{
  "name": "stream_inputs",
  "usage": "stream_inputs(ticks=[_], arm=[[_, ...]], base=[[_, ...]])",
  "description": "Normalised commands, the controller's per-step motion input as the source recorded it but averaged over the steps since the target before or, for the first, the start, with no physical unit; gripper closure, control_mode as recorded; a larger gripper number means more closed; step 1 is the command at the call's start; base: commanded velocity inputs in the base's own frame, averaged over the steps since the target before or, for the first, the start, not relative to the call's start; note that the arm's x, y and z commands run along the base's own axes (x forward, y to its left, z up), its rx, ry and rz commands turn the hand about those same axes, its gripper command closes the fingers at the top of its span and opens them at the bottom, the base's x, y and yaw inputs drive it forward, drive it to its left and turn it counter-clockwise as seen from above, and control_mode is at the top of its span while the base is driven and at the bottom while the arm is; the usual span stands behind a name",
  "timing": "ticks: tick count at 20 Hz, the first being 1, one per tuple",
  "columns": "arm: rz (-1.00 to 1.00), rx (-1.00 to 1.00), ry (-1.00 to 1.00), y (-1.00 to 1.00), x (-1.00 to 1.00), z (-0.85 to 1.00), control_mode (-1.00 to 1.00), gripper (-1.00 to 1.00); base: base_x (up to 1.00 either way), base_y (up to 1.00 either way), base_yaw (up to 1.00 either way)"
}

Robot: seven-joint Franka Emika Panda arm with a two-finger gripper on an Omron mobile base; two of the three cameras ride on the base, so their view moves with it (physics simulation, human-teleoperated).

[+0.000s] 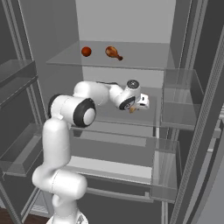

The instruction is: Place one tomato and one chicken drumstick in each tupperware on the nearby counter, to pack two identical lunches.

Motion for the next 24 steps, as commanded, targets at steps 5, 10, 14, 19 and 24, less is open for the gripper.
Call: stream_inputs(ticks=[5,10,14,19,24], arm=[[0.00,-0.01,0.00,0.35,-1.00,0.00,-1.00,1.00],[0.12,-0.08,-0.01,0.49,-1.00,0.27,-1.00,1.00],[0.09,0.00,0.00,0.25,-1.00,0.60,-1.00,1.00],[0.07,0.00,0.00,0.31,-1.00,0.55,-1.00,1.00],[0.06,0.00,0.00,0.38,-1.00,0.69,-1.00,1.00]], base=[[0.00,0.00,0.00],[0.00,0.00,0.00],[0.00,0.00,0.00],[0.00,0.00,0.00],[0.00,0.00,0.00]])
